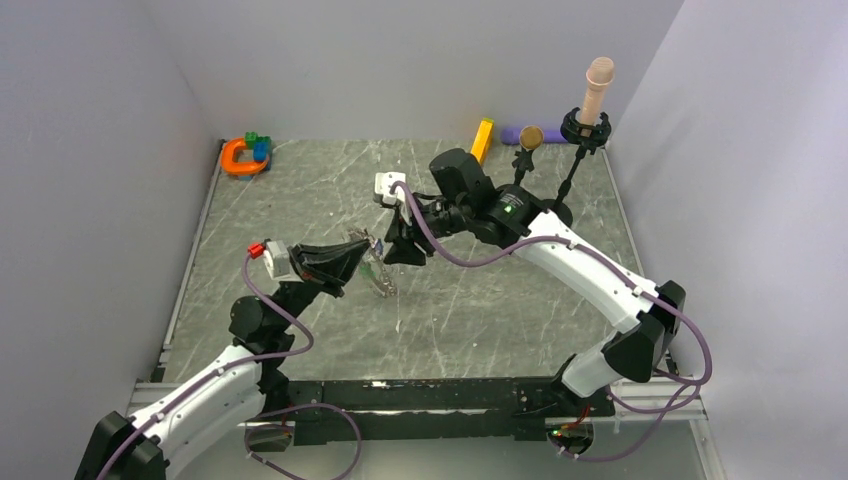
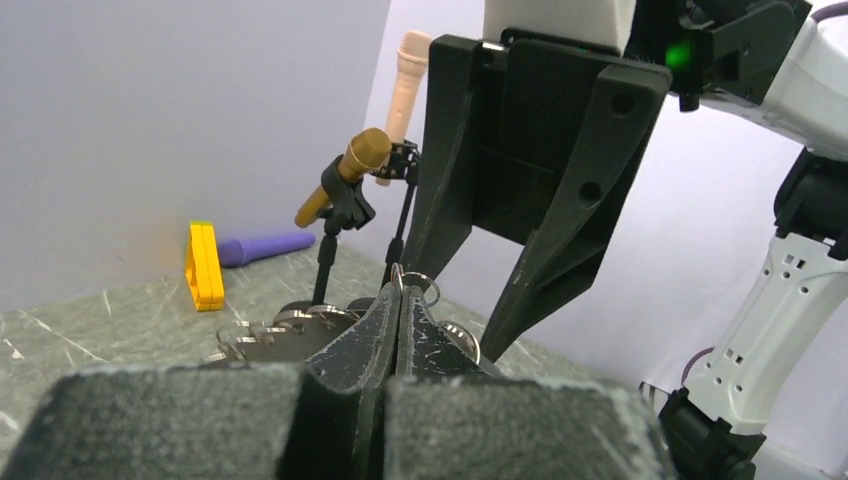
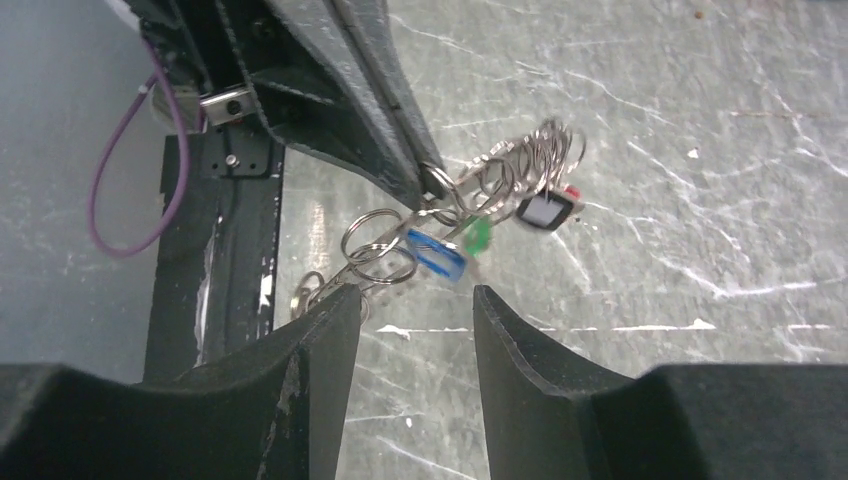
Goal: Put the keys on the keyring
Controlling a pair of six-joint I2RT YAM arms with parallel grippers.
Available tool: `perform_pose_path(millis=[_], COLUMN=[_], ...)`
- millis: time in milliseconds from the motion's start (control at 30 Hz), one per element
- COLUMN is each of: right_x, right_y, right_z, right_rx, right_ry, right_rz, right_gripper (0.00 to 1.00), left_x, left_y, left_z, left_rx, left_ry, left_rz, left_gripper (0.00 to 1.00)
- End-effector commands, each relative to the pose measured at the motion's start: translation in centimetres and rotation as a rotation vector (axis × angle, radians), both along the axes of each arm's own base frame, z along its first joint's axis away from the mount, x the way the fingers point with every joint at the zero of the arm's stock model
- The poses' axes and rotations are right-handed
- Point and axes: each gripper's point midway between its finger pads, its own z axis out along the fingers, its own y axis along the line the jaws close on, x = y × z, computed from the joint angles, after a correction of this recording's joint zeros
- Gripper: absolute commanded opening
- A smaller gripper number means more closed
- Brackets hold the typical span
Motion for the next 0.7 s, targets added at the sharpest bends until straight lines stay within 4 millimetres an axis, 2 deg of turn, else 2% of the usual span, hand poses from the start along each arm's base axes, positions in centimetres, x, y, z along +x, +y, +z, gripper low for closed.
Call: perform_pose_path(millis=[0,133,233,333,467,667], right_x=[2.7,3.0,3.2,1.4,-1.1,-2.1], right_y=[1.0,0.5,0.2,0.3,0.7,0.4], right_z=[3.4,3.8,5.0,5.2,4.3,3.2], right_rx=[0.095,0.097,0.129,0.139,0.142,0.112], right_ry=[-0.066,-0.067,-0.081,-0.056,0.005,0.031], right_rz=[-0.132,-0.107,-0.072,0.044,0.163,0.213], right_gripper=[0.49,0.52,0.51,0.49,0.44,0.40], left_x=[-1.4,-1.7,-2.0,-2.2,-2.5,-3.3], left_y=[0.4,0.3,0.1,-0.1,-0.3,-0.5], left_z=[3.9,3.5,3.4,3.1,3.3,3.2], left_rx=[-0.047,-0.051,-0.054,-0.044,-0.048,-0.049], left_ry=[-0.104,-0.102,-0.111,-0.107,-0.122,-0.142], left_rz=[-0.013,-0.035,-0.058,-0.070,-0.090,-0.129], left_gripper=[0.00,0.00,0.00,0.00,0.00,0.00])
